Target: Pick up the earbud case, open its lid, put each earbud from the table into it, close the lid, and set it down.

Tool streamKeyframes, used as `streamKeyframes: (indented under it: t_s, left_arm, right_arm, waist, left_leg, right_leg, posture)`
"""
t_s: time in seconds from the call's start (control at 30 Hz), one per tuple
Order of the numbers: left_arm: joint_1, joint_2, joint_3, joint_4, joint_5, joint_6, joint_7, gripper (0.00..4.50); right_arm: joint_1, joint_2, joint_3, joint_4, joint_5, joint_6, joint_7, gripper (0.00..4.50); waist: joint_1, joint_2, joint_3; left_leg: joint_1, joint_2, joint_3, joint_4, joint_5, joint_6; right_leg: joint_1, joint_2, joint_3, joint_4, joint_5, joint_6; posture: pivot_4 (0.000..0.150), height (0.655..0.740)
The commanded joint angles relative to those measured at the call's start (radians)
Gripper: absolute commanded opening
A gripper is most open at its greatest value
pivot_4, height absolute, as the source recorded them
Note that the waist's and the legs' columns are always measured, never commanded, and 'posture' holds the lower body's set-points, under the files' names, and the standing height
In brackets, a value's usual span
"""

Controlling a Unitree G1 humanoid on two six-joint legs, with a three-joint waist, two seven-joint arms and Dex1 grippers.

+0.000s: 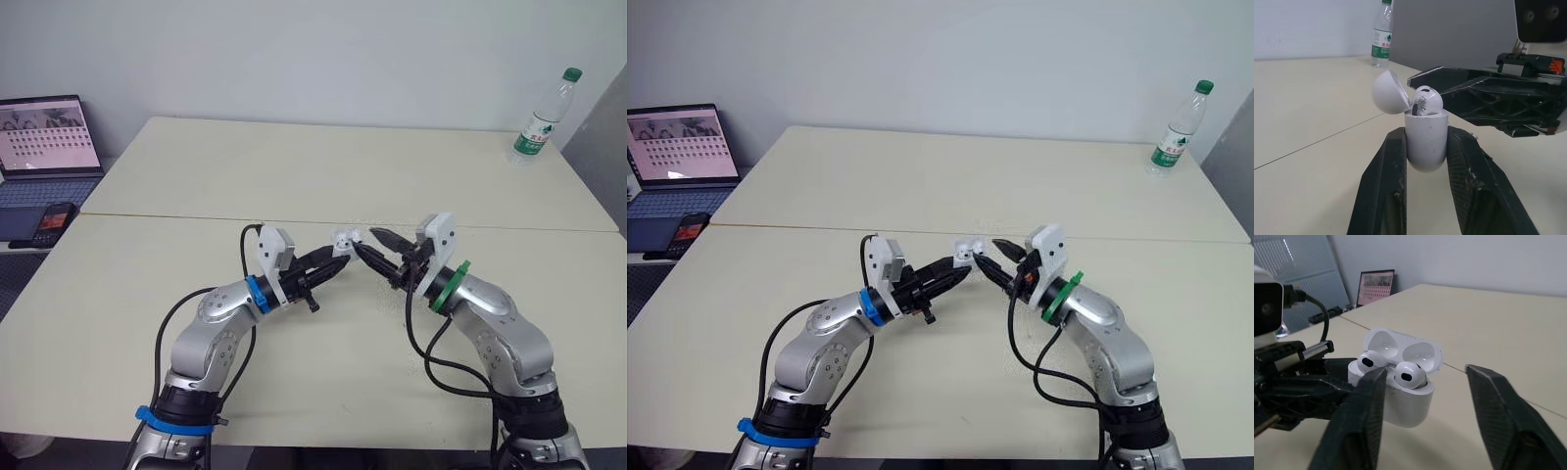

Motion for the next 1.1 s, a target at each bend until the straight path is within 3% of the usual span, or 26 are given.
streamKeyframes:
  t_s: [0.03, 0.23, 0.33, 0.53, 0.67, 1.1]
  left_arm:
    - [-0.007, -0.003, 0.016, -0.065, -0.025, -0.005, 0.002, 0.79]
    - [0.016, 0.012, 0.006, -0.094, -0.096, 0.031, -0.066, 0.79]
    - [0.016, 0.037, 0.004, -0.108, -0.18, 0.098, -0.14, 0.79]
    - [0.006, 0.089, -0.008, -0.115, -0.277, 0.193, -0.26, 0.79]
    - [-0.006, 0.102, -0.01, -0.116, -0.297, 0.223, -0.298, 0.79]
    - [-0.006, 0.113, -0.005, -0.124, -0.324, 0.277, -0.322, 0.79]
  right_arm:
    - [-0.037, -0.013, -0.1, -0.088, 0.176, 0.101, -0.006, 4.07]
    - [-0.121, -0.133, -0.291, -0.003, 0.517, 0.34, 0.003, 4.07]
    - [-0.134, -0.252, -0.311, 0.082, 0.602, 0.443, 0.097, 4.07]
    - [-0.141, -0.438, -0.156, 0.224, 0.478, 0.431, 0.327, 4.07]
    - [-0.183, -0.45, -0.086, 0.27, 0.428, 0.404, 0.422, 4.07]
    - [-0.251, -0.413, -0.061, 0.264, 0.423, 0.426, 0.465, 4.07]
  waist:
    - [0.0, 0.0, 0.0]
    - [0.0, 0.0, 0.0]
    - [-0.001, 0.0, 0.0]
    - [-0.002, 0.0, 0.0]
    - [-0.004, 0.0, 0.0]
    - [-0.002, 0.0, 0.0]
  left_leg:
    - [0.0, 0.0, 0.0, 0.0, 0.0, 0.0]
    - [0.0, -0.001, 0.0, 0.0, 0.0, 0.0]
    - [0.0, 0.0, -0.001, -0.001, 0.0, 0.0]
    - [0.0, 0.0, 0.0, -0.001, 0.0, 0.0]
    - [0.0, 0.0, 0.0, -0.001, 0.0, 0.0]
    - [-0.001, 0.0, 0.0, -0.001, 0.0, 0.0]
  right_leg:
    - [0.0, 0.0, 0.0, 0.0, 0.0, 0.0]
    - [0.0, -0.001, 0.0, 0.0, 0.0, 0.0]
    - [0.0, 0.0, 0.0, -0.001, 0.0, 0.0]
    - [0.0, 0.001, 0.0, -0.001, 0.0, 0.0]
    - [0.0, 0.002, 0.0, -0.001, -0.001, 0.0]
    - [0.0, 0.001, 0.0, -0.002, -0.001, 0.0]
  posture:
    - [0.15, 0.7362]
    - [0.15, 0.7362]
    - [0.15, 0.7362]
    - [0.15, 0.7362]
    - [0.15, 0.7362]
    - [0.15, 0.7362]
